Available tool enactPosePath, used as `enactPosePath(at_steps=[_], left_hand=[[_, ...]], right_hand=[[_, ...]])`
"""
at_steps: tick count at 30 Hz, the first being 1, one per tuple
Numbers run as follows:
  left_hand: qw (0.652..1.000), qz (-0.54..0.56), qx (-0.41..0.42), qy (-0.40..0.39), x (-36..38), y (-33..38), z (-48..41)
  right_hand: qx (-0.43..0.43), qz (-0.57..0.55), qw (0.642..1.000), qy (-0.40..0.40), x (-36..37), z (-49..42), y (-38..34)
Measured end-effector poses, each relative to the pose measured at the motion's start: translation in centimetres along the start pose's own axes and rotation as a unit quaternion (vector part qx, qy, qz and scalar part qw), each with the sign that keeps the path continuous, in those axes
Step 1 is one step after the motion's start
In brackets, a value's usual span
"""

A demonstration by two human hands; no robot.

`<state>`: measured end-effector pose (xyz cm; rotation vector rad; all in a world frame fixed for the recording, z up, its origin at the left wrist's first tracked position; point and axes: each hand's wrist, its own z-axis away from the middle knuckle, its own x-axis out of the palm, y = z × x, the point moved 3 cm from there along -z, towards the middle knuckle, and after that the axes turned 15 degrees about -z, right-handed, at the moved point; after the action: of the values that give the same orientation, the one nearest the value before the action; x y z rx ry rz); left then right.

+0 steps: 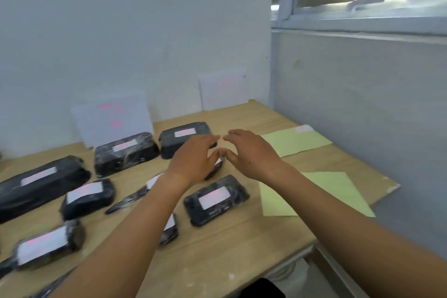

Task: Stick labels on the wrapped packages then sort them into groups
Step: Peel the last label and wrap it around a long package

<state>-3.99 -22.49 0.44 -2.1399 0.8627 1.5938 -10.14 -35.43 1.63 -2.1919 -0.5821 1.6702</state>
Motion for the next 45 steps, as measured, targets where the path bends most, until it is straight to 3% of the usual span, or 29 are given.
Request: enactPosePath(at_steps=[8,14,26,33,45], left_hand=[[0.997,0.021,0.065,-0.046,6.1,7.4,-6.1],[0.993,0.045,0.087,-0.071,10.4,12.1,-9.8],[0.986,0.071,0.123,-0.09,14.8,14.9,-14.5],[0.991,0.002,0.118,-0.06,15.8,15.2,-15.9],[0.993,0.033,0.098,-0.049,16.7,15.0,-15.5]], right_hand=[[0.133,0.01,0.99,0.043,-4.1,1.5,11.2],[0.204,0.027,0.978,0.019,-4.9,3.1,18.0],[0.192,0.091,0.977,-0.003,-3.7,2.1,22.5],[0.205,0.11,0.972,0.023,-4.6,0.1,22.5],[0.28,-0.085,0.949,0.12,-4.3,-2.7,27.0]])
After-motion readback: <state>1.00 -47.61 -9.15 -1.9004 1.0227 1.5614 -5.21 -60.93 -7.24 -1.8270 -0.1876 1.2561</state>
